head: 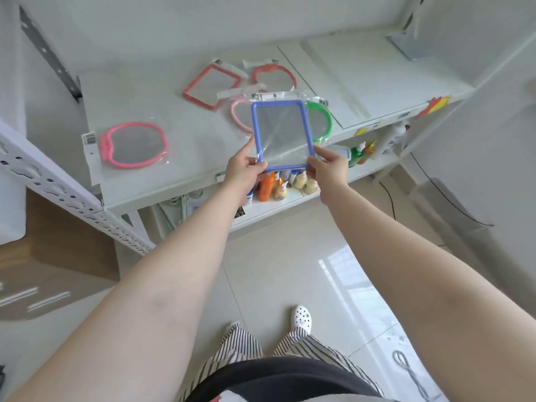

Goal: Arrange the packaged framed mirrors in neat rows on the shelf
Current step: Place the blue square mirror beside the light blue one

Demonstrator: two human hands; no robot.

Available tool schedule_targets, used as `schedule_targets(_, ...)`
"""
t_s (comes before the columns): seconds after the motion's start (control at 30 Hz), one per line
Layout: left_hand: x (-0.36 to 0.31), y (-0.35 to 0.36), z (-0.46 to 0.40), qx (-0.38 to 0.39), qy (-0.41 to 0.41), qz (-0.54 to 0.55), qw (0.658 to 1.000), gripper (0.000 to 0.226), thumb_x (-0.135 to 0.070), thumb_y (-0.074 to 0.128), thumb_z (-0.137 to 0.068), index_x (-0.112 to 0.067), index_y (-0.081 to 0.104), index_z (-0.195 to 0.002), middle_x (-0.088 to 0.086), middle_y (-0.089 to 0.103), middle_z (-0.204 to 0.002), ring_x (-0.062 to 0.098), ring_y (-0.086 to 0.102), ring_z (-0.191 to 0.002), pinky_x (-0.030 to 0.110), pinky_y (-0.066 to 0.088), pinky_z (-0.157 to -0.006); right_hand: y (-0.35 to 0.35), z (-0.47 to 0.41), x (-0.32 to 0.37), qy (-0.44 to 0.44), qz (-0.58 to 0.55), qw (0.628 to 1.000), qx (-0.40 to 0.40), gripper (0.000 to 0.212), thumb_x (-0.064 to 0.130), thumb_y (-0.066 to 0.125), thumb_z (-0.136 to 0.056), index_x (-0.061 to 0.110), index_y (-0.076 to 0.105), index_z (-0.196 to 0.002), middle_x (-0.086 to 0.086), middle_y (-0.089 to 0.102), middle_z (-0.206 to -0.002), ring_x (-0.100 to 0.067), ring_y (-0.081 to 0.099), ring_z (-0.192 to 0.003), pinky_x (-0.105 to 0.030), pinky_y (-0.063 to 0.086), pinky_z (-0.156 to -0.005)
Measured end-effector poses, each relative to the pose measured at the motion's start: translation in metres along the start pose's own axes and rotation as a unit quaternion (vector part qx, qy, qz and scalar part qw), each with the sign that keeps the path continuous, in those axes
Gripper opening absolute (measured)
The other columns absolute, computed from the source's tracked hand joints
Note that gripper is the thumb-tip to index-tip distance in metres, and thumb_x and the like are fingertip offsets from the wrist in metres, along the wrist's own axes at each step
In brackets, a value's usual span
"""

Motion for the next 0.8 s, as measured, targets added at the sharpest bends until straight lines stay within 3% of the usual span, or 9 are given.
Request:
schedule_targets(0.1, 0.009, 0.042, 0.005, 0.036, -0.011, -0.014, 0.999, 0.069, 0.004, 0.054, -0.089, -0.034, 0.035, -0.144, 0.01, 0.066, -0.102, 0.018, 0.068, -0.082, 0.024, 0.057, -0.073, -0.047, -0.002, -0.012, 0.017, -0.014, 1.0, -0.022, 0.038, 0.003, 0.061, -0.088, 0.015, 0.064, -0.124, -0.003, 0.068, -0.082, -0.018, 0.065, -0.068, -0.03, 0.06, -0.078)
schedule_targets(0.2, 0.019, 0.096, 0.009, 0.072, -0.036, -0.026, 0.996, 0.07, 0.002, 0.054, -0.09, -0.037, 0.033, -0.144, 0.003, 0.064, -0.097, 0.019, 0.068, -0.08, 0.033, 0.049, -0.072, -0.102, -0.007, -0.023, 0.027, -0.03, 0.998, -0.051, 0.037, 0.004, 0.062, -0.088, 0.015, 0.065, -0.124, -0.002, 0.068, -0.083, -0.018, 0.067, -0.071, -0.032, 0.058, -0.085)
schedule_targets(0.33, 0.033, 0.18, 0.012, 0.103, -0.039, -0.014, 0.994, 0.068, 0.006, 0.054, -0.09, -0.027, 0.033, -0.146, 0.011, 0.058, -0.098, 0.024, 0.062, -0.085, 0.011, 0.049, -0.047, -0.185, -0.022, -0.035, 0.026, -0.045, 0.995, -0.08, 0.036, 0.001, 0.062, -0.087, 0.008, 0.064, -0.122, -0.008, 0.067, -0.089, -0.015, 0.064, -0.064, -0.029, 0.058, -0.082)
schedule_targets(0.5, 0.058, 0.284, 0.015, 0.139, -0.038, -0.029, 0.989, 0.069, 0.008, 0.055, -0.088, -0.019, 0.031, -0.147, 0.004, 0.058, -0.081, 0.016, 0.061, -0.076, 0.02, 0.059, -0.07, -0.289, -0.048, -0.048, 0.032, -0.024, 0.995, -0.096, 0.037, 0.0, 0.062, -0.086, 0.006, 0.064, -0.122, -0.011, 0.069, -0.09, -0.015, 0.062, -0.06, -0.029, 0.058, -0.079)
schedule_targets(0.67, 0.071, 0.357, 0.008, 0.145, -0.036, -0.046, 0.988, 0.069, 0.006, 0.057, -0.088, -0.019, 0.031, -0.147, 0.005, 0.064, -0.084, 0.015, 0.064, -0.076, 0.021, 0.059, -0.069, -0.363, -0.083, -0.054, 0.022, 0.006, 0.995, -0.097, 0.036, 0.003, 0.064, -0.084, 0.008, 0.067, -0.119, -0.009, 0.071, -0.086, -0.016, 0.065, -0.063, -0.035, 0.059, -0.083)
schedule_targets(0.8, 0.063, 0.4, 0.001, 0.153, -0.041, -0.047, 0.986, 0.069, 0.006, 0.057, -0.088, -0.02, 0.032, -0.147, 0.005, 0.066, -0.091, 0.016, 0.066, -0.08, 0.02, 0.059, -0.069, -0.399, -0.109, -0.054, 0.028, 0.007, 0.994, -0.102, 0.038, 0.005, 0.064, -0.082, 0.01, 0.067, -0.12, -0.01, 0.073, -0.095, -0.013, 0.065, -0.06, -0.033, 0.058, -0.085)
Point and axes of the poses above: each hand's wrist, its own z-axis away from the middle knuckle, its own y-axis out of the palm, x = y × z, the point moved 3 cm from there along -z, towards the middle knuckle
